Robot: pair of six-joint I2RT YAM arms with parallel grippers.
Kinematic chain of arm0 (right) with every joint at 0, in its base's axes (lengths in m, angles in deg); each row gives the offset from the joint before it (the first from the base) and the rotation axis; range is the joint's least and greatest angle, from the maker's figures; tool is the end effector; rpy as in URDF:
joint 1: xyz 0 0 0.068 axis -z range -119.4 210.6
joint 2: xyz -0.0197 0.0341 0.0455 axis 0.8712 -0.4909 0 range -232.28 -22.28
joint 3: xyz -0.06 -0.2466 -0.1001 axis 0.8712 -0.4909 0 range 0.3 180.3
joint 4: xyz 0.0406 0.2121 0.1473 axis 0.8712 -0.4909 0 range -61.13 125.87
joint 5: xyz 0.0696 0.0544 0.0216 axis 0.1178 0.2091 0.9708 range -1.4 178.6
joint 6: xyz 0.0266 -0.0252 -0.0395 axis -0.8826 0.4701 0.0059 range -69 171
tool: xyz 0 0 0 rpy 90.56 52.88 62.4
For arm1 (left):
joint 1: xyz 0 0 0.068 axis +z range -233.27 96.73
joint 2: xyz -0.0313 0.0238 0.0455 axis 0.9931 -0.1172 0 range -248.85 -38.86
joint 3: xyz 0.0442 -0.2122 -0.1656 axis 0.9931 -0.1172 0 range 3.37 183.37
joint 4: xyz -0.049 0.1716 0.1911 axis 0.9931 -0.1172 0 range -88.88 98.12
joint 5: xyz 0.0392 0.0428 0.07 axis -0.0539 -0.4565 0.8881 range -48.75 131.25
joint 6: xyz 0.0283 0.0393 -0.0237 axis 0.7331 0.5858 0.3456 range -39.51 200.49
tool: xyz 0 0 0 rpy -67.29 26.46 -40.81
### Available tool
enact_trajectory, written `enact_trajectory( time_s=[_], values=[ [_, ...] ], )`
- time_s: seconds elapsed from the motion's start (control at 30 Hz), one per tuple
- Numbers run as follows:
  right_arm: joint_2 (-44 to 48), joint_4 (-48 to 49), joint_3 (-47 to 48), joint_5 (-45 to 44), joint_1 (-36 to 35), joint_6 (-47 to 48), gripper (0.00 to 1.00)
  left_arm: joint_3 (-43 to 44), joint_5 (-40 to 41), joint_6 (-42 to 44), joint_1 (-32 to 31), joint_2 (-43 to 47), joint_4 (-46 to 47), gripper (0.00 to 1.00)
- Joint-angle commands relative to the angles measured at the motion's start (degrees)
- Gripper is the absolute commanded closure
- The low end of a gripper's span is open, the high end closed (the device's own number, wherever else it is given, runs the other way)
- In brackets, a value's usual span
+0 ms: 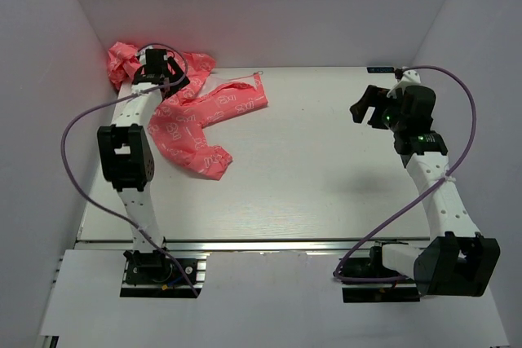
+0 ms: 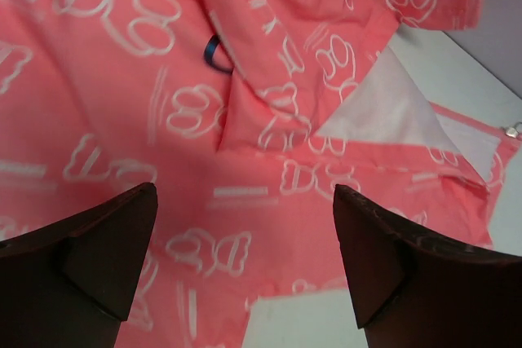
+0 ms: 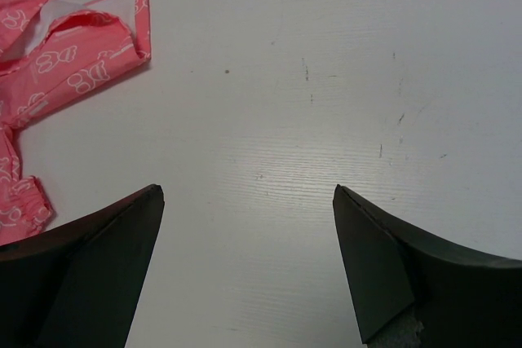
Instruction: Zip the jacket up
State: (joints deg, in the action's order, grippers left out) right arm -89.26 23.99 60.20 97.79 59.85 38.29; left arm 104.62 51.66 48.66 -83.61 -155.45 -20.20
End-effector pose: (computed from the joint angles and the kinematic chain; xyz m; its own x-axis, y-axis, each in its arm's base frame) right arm 0.2704 0.0091 0.3504 -0.3529 0.2126 -0.9112 -0.0884 0.9619 0.2587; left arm 0.4692 0.0036 0.2673 -0.5207 -0.5157 -0.6804 -0.4702 0.8384 -0.2756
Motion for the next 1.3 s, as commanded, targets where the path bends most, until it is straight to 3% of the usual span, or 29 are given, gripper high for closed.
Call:
enact_trajectory(
  time_s=[0.0, 0.17, 0.3, 0.37, 0.43, 0.67, 0.77, 0.87, 0.97, 1.03, 1.07, 1.17, 1.23, 1.27],
  values=[
    [-1.0, 1.2, 2.3, 0.7, 0.1, 3.0, 0.11, 10.0, -0.9, 4.3, 0.3, -6.4, 2.2, 0.02],
    [-3.8, -1.2, 3.6, -3.8, 0.1, 3.9, 0.11, 23.2, -1.4, 5.6, 0.3, -20.0, 1.6, 0.02],
    [-5.4, -3.0, 5.1, -4.4, 0.1, 4.6, 0.11, 26.5, -2.3, 6.5, 0.3, -25.2, 3.4, 0.02],
    [-5.8, -3.0, 5.1, -4.4, 0.1, 4.7, 0.11, 26.6, -4.8, 6.7, 0.3, -25.8, 4.8, 0.41],
    [-5.8, -2.8, 4.7, -4.4, 0.1, 4.7, 0.11, 26.7, -7.8, 6.2, 0.3, -25.0, 5.4, 1.0],
    [-5.4, -0.3, 1.6, 3.8, 0.1, 3.3, 0.11, 18.6, -21.8, 6.3, -1.2, -10.3, 11.0, 1.0],
    [-4.4, 2.5, -0.6, 6.3, 0.1, 1.7, 0.11, 12.9, -28.3, 6.5, -5.0, -2.1, 13.5, 1.0],
    [-3.2, 4.3, -1.8, 5.6, 0.1, -0.3, 0.11, 10.1, -29.8, 6.4, -12.4, 3.9, 15.9, 1.0],
    [-1.5, 3.4, -0.5, -0.6, 0.1, -2.6, 0.11, 17.5, -30.9, 5.3, -21.3, 3.4, 16.3, 1.0],
    [-0.3, 1.9, 0.6, -5.0, 0.1, -4.5, 0.11, 22.6, -36.4, -0.4, -22.8, 1.6, 19.3, 1.0],
    [1.0, 0.9, 0.9, -7.1, 0.1, -4.6, 0.11, 26.2, -41.9, -3.2, -23.7, 0.2, 25.1, 1.0],
    [4.0, 0.1, 1.3, -9.6, 0.1, -5.6, 0.11, 34.3, -47.3, -11.7, -25.3, -2.1, 32.5, 1.0],
    [5.7, -1.4, 1.5, -13.0, 0.1, -6.1, 0.11, 36.0, -50.2, -12.8, -25.7, -1.1, 33.1, 1.0],
    [6.4, -1.8, 1.5, -13.8, 0.1, -6.2, 0.11, 32.8, -50.2, -11.6, -25.7, 2.9, 32.5, 1.0]
  ],
)
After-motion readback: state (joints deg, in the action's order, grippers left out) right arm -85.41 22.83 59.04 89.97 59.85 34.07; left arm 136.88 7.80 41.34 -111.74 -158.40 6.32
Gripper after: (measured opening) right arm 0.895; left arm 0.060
